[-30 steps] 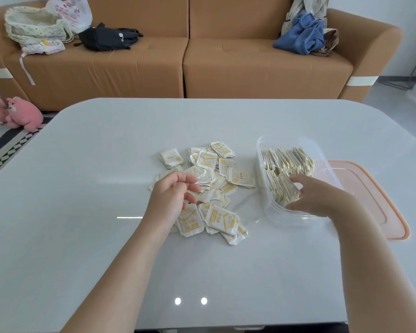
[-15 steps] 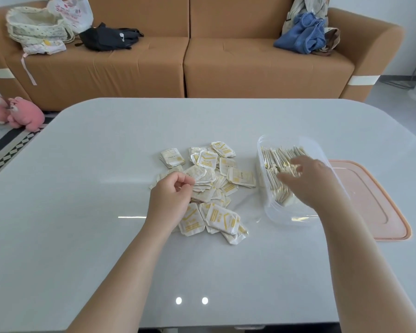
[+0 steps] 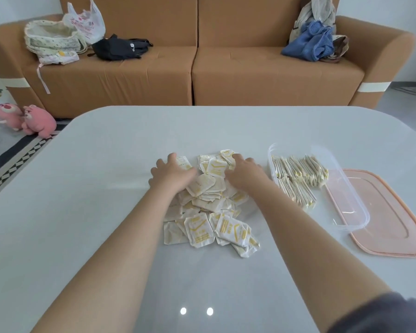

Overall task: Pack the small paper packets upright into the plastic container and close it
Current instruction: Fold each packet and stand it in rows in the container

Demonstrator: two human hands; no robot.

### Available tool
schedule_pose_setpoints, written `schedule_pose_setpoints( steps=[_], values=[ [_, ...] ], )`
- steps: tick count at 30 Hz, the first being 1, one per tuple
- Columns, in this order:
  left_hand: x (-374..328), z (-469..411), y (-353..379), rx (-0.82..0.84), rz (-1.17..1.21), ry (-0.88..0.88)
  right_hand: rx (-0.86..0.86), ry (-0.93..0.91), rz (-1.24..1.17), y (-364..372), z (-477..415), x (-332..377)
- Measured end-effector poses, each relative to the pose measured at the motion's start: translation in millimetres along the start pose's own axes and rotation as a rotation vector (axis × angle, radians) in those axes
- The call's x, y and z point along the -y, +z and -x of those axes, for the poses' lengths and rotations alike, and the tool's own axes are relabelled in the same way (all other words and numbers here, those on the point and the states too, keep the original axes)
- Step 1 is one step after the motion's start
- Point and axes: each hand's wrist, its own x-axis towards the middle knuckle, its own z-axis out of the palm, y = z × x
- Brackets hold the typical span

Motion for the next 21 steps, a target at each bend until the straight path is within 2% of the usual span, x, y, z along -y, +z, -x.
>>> schedule_pose_setpoints(
  steps=[3,7,10,13,18,21],
  values=[
    [-7,-21,3,0.032,-0.095,0.056,-0.019,-0.017,0.052,6,-20,3],
    [-13,-33,14,0.074,-0.217,0.224,0.049,-0.098,0.171,8,-38,7],
    [-10,-37,13,0.095,-0.173,0.321,0.090,-0.141,0.231,2,-42,7],
    [-6,-32,-3,0.212,-0.103,0.343,0.172,-0.157,0.241,-12,-32,5],
    [-5,-4,-28,0.480,-0.463,0.280,0.359,-0.197,0.352,-34,2,-2],
    [-5,15,-13,0.405,-0.610,0.269,0.321,-0.225,0.398,-19,18,-5]
  ],
)
